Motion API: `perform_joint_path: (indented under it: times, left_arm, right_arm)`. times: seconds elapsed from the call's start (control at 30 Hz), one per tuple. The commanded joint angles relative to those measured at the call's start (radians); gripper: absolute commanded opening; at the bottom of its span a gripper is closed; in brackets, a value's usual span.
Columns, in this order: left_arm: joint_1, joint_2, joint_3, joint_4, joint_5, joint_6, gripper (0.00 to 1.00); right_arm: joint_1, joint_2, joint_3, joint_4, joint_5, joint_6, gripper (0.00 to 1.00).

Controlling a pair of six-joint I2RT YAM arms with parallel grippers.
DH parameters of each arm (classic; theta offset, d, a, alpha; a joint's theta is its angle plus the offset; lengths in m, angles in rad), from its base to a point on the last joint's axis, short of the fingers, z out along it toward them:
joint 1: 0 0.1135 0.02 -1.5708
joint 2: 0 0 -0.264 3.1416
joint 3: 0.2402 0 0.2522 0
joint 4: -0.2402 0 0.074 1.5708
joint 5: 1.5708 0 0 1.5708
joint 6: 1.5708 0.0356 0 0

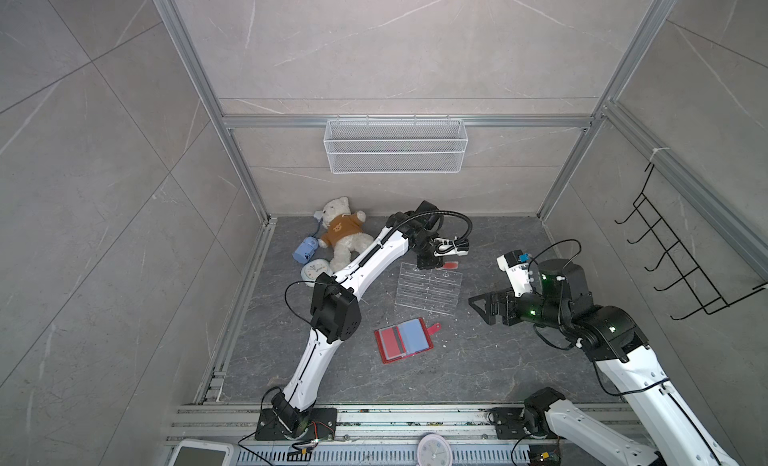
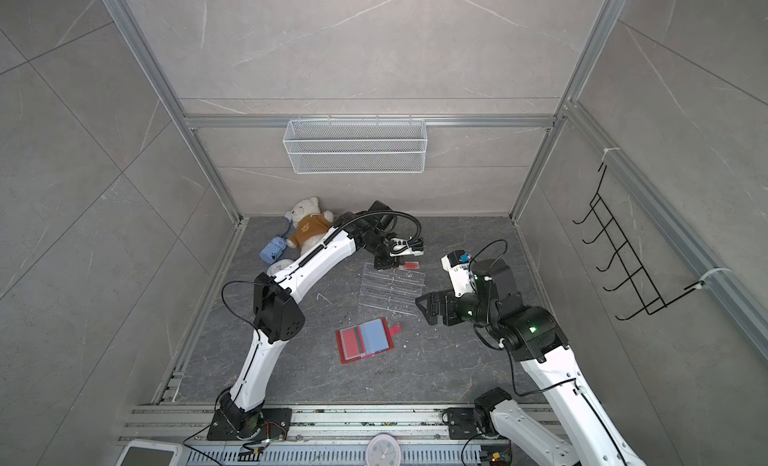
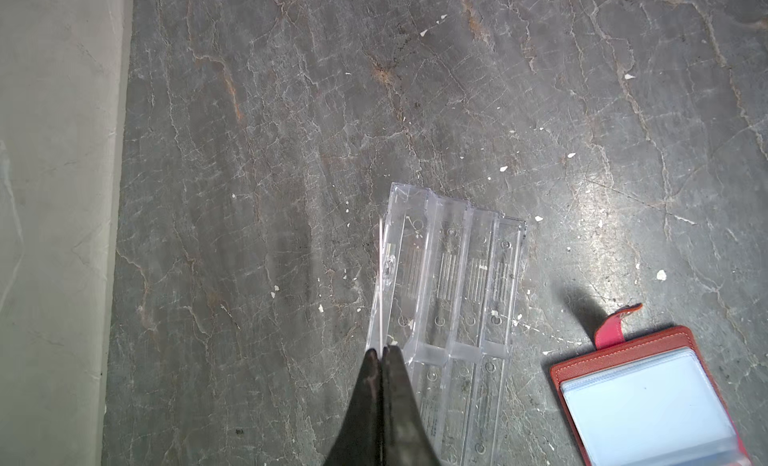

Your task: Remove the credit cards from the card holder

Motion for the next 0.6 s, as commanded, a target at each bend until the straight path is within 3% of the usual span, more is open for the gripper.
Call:
perform_joint_path:
  times: [0.0, 0.57]
  left_arm:
    - [0.004, 0.017, 0.051, 0.014, 0.037, 0.022, 0.00]
    - [-0.005, 0.069, 0.048, 0.018, 0.072, 0.015, 0.00]
  right_arm:
    - [-0.004, 0.010, -0.016, -0.002, -0.007, -0.013, 1.00]
    - [-0.003, 0.018, -0.029, -0.005, 0.011, -0.018, 1.00]
